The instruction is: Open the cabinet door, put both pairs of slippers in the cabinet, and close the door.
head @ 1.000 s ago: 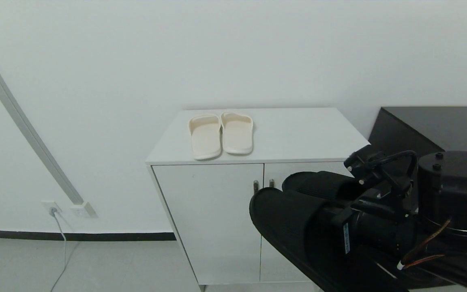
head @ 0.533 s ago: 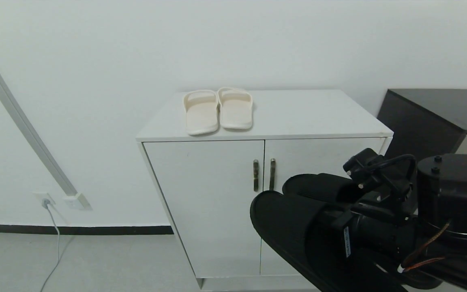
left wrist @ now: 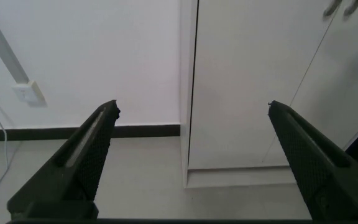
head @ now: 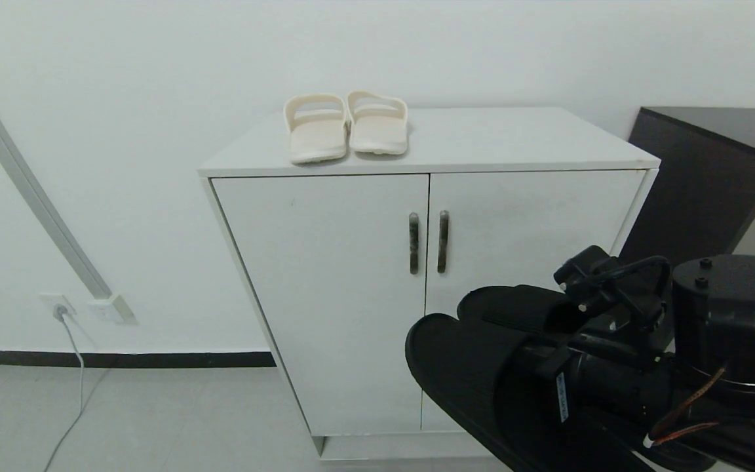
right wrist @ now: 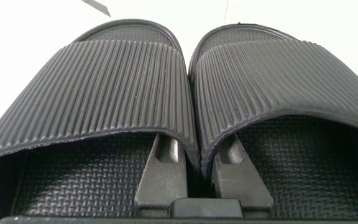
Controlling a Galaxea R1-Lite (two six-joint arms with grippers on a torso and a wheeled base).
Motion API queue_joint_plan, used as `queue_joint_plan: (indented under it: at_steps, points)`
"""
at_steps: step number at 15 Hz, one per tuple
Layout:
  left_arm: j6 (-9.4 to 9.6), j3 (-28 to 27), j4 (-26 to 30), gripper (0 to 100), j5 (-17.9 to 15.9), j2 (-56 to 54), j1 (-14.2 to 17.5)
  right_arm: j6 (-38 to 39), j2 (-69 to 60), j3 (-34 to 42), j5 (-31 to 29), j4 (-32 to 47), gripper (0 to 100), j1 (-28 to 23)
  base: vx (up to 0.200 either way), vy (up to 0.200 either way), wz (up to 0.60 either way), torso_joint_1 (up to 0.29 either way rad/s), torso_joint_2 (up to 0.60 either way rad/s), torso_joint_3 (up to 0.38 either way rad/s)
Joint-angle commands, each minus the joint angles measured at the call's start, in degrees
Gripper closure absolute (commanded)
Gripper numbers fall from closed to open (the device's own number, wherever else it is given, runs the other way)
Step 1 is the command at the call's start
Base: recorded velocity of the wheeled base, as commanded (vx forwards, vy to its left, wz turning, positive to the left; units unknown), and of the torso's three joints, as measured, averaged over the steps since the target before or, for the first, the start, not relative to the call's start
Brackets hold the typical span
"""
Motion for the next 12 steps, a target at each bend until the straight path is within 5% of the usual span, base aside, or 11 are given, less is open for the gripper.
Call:
queue_joint_plan:
  at_steps: [1,9,12]
  points:
    - [0.04,0.01,-0.01,0,0.02,0.07,0.01,0.02,0.09,0.16,0.01,0.01,100,0.07,0.0,0.0,0.0,-0.11,0.45,0.33]
    - [0.13,0.01,-0.01,0,-0.16,0.07,0.01,-1.65,0.0,1.66,0.09,-0.25,100,0.16,0.0,0.0,0.0,-0.062,0.44,0.373]
    - [0.04,0.01,-0.01,0,0.28,0.07,0.01,-1.65,0.09,2.98,0.18,-1.84,100,0.24,0.0,0.0,0.0,0.004,0.16,0.144]
